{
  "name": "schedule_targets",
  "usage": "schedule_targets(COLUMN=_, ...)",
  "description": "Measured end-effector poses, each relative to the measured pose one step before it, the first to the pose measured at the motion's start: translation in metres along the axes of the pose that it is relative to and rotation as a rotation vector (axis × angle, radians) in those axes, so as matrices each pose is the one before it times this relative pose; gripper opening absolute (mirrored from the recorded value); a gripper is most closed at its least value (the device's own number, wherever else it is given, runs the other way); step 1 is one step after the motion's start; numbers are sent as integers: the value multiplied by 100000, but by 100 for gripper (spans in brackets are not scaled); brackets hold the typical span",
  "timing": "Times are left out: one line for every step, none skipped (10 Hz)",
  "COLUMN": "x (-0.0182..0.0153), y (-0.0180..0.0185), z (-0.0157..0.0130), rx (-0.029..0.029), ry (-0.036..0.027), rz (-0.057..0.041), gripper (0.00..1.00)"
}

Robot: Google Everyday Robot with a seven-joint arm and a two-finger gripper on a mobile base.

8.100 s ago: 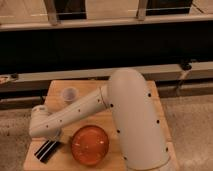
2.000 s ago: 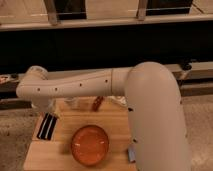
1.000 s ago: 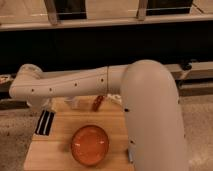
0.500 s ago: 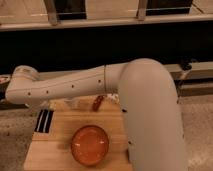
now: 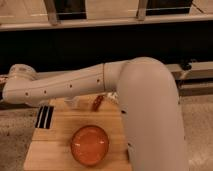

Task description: Place the eraser in the ceramic cup

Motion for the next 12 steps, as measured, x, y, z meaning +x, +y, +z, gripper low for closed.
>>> schedule_targets(x=349, y=3, z=-582, rx=-231, ry=3337, rz=-130, gripper=0)
schedule_targets(x=245, y=125, z=-617, rx=-528, ry=5458, rz=-189, gripper=0)
schedule_targets(x=111, y=164, z=-542, rx=-636, ry=6977, rz=-315, gripper=0)
schedule_targets(x=239, y=182, z=-761, rx=-757, ry=9163, rz=-429, gripper=0)
schedule_targets(x=107, y=63, z=-312, rx=-494, ry=3639, rz=-352, gripper=0)
schedule_targets(x=-17, y=114, z=-102, rx=-741, ry=1013, rz=-333, gripper=0)
schedule_targets(x=-59, y=45, z=-30, rx=-695, ry=1256, rz=-366, gripper=0)
schedule_targets(x=-57, y=13, z=-63, rx=-643, ry=1425, rz=-377, gripper=0)
schedule_targets(x=-80, y=6, z=-94, rx=-622, ry=1913, rz=-731, gripper=0)
schedule_targets(x=-139, y=19, z=-115, rx=-783, ry=4684, rz=-1117, gripper=0)
schedule_targets(x=-34, y=21, z=-114, rx=-533, ry=2995, rz=-588, gripper=0)
schedule_targets(x=-19, y=39, z=-118, rx=-576, ry=2614, rz=-493, gripper=0)
